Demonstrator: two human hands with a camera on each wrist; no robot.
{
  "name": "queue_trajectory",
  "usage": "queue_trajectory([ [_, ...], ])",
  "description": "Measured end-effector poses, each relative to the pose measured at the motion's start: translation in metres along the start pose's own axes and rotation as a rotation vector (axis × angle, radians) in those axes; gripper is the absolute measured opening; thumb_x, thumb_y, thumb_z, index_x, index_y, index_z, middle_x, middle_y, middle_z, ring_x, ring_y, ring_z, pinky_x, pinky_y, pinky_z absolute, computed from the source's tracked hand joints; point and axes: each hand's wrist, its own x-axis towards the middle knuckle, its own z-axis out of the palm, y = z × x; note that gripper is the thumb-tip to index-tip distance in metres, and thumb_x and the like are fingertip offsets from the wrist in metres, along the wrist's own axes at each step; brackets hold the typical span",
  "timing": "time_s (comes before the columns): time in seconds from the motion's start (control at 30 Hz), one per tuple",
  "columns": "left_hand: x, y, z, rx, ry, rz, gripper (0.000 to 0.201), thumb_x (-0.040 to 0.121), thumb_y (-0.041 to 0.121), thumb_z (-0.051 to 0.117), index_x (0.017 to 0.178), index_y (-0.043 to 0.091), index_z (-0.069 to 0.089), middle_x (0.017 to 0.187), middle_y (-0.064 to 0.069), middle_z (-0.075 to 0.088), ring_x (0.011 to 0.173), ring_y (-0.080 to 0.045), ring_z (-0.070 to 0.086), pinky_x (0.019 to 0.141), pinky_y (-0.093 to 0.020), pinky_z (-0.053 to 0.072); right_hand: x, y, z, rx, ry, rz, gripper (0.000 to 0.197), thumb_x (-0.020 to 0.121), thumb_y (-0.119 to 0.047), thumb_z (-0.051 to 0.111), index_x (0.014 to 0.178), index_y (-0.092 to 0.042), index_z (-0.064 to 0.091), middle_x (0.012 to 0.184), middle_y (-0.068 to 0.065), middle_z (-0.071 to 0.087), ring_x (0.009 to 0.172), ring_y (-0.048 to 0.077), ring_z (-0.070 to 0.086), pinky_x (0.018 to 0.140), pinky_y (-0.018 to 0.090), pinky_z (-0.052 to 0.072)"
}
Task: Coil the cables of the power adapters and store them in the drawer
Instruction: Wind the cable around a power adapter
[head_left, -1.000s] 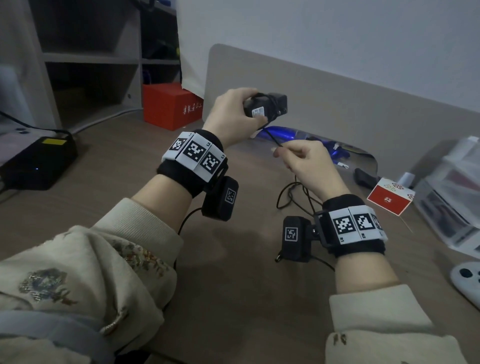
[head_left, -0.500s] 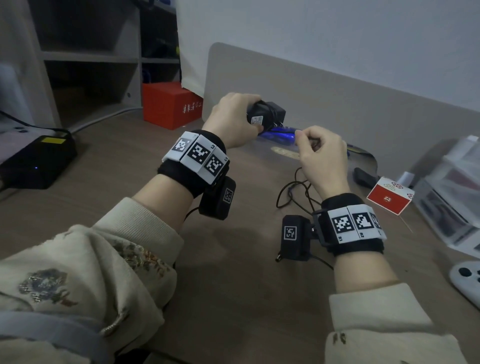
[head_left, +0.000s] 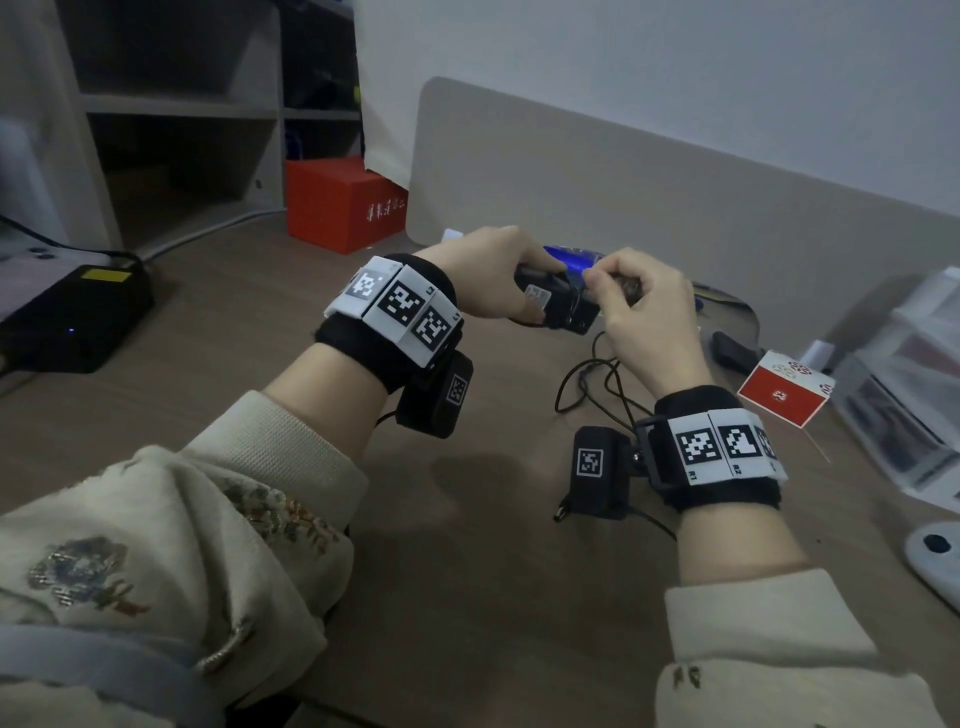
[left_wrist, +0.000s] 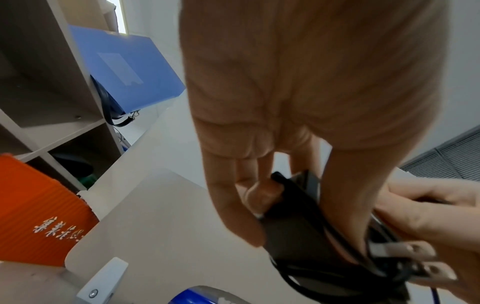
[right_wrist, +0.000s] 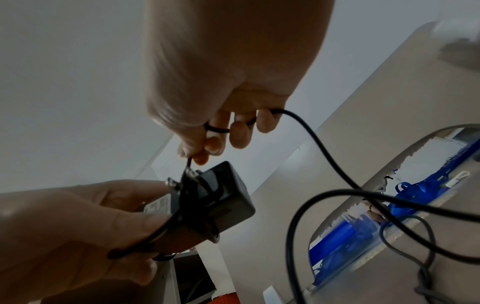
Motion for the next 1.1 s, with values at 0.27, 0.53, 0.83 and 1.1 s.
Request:
queue_trajectory([
  [0.27,-0.003,-0.007,0.001,-0.191,-0.277,0.140,0.051,0.088,0.016,0.070,0.125,0.048,0.054,0.105,0.014,0.065,0.082,0.008,0.059,0.076,-0.015,0.043,0.000,0.000,-0.005,0.167,-0.080,0.010,0.008,0.087,-0.022,0.067,0.082,-0.027,0.064,0.075,0.015,0.061,0.073,0.036,0.056,0.072,0.047,0.048],
  [0.53,-0.011,0.000,-0.008,-0.554,-0.345,0.226,0.059,0.084,0.004,0.072,0.139,0.015,0.052,0.120,-0.001,0.068,0.109,-0.013,0.065,0.088,-0.021,0.052,0.000,-0.001,-0.019,0.329,0.004,0.000,0.012,0.092,-0.015,0.062,0.081,-0.020,0.062,0.074,-0.007,0.061,0.070,0.005,0.056,0.070,0.022,0.046],
  [0.83,-0.015,0.011,-0.005,-0.908,-0.342,0.361,0.056,0.080,0.008,0.071,0.127,0.015,0.042,0.103,-0.003,0.066,0.097,-0.023,0.061,0.083,-0.031,0.051,0.001,-0.006,-0.019,0.409,-0.051,0.152,0.029,0.093,-0.003,0.053,0.070,-0.020,0.061,0.067,-0.005,0.059,0.061,0.002,0.055,0.057,0.018,0.043],
  [1.1,-0.010,0.013,-0.009,-0.996,0.103,0.271,0.047,0.091,0.006,0.064,0.131,0.013,0.040,0.116,-0.033,0.058,0.082,-0.017,0.065,0.072,-0.025,0.054,-0.001,0.005,-0.007,0.238,-0.154,0.108,0.031,0.101,-0.024,0.048,0.075,-0.023,0.064,0.061,-0.003,0.053,0.061,0.006,0.049,0.069,0.029,0.039],
])
